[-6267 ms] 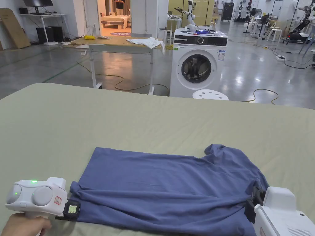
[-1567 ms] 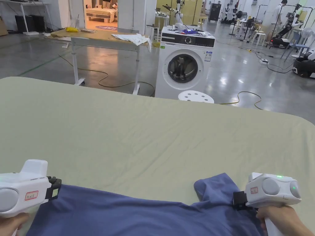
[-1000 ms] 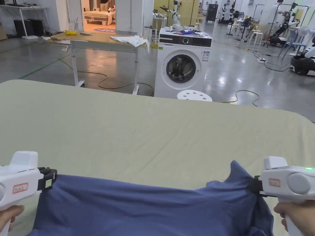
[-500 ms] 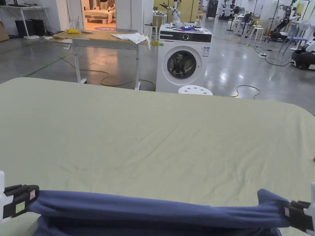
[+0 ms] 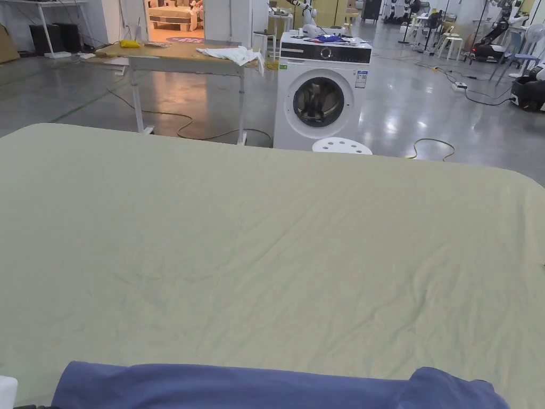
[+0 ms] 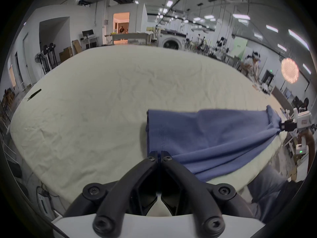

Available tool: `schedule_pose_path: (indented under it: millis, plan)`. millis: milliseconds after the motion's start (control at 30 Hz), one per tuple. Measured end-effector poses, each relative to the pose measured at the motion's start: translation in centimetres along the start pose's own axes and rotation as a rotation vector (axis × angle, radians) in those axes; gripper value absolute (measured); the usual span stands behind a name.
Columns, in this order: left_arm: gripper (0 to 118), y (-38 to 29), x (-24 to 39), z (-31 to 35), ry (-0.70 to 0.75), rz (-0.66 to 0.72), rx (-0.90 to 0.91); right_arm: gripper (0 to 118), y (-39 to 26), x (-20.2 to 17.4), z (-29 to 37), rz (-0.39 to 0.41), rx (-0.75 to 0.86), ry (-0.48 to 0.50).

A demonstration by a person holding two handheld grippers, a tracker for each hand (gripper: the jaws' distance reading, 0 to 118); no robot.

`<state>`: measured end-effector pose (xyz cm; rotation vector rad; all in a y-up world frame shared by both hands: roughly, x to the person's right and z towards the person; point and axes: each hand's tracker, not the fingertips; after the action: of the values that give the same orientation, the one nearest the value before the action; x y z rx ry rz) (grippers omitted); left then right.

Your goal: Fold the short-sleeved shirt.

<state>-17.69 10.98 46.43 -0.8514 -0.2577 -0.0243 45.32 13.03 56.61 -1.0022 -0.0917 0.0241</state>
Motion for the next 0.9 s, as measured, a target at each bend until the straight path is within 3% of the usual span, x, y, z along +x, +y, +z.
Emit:
schedule_pose_path:
  millis: [133, 167, 233, 267, 300, 367, 533, 800, 833, 900]
  plan:
    - [0, 0.0, 0.6, -0.1, 0.006, 0.019, 0.016, 2, 0.1, 0.0, -0.7, -0.001, 0.004, -0.01]
    - [1, 0.2, 0.5, -0.1, 0.006, 0.028, 0.011, 11, 0.3, -0.1, -0.6, 0.007, 0.001, -0.012]
    - [17, 0.8, 1.3, 0.7, 0.014, 0.031, 0.017, 46, 0.8, -0.2, 0.4, 0.032, -0.001, -0.059]
    - [34, 1.1, 1.8, 1.2, 0.017, 0.027, 0.026, 66, 1.2, -0.3, 1.0, 0.035, -0.003, -0.111]
    - [48, 1.5, 2.3, 1.6, 0.038, 0.015, 0.048, 70, 1.5, -0.3, 1.7, 0.028, 0.014, -0.138]
    - [66, 2.5, 3.9, 2.7, 0.056, -0.009, 0.118, 70, 2.6, -0.4, 3.7, 0.002, 0.104, -0.129]
    - [66, 6.0, 7.0, 3.5, 0.033, -0.01, 0.283, 70, 5.9, -2.8, 5.9, -0.008, 0.335, -0.147]
    - [63, 10.3, 12.2, 2.2, 0.153, -0.037, 0.546, 69, 9.7, -8.7, 4.1, -0.107, 0.689, -0.083]
    - [60, 10.5, 12.7, 2.2, 0.16, -0.041, 0.576, 67, 10.0, -9.4, 4.0, -0.112, 0.727, -0.08]
    - [51, 10.8, 13.7, 2.5, 0.16, -0.053, 0.633, 50, 10.4, -10.7, 3.8, -0.112, 0.793, -0.085]
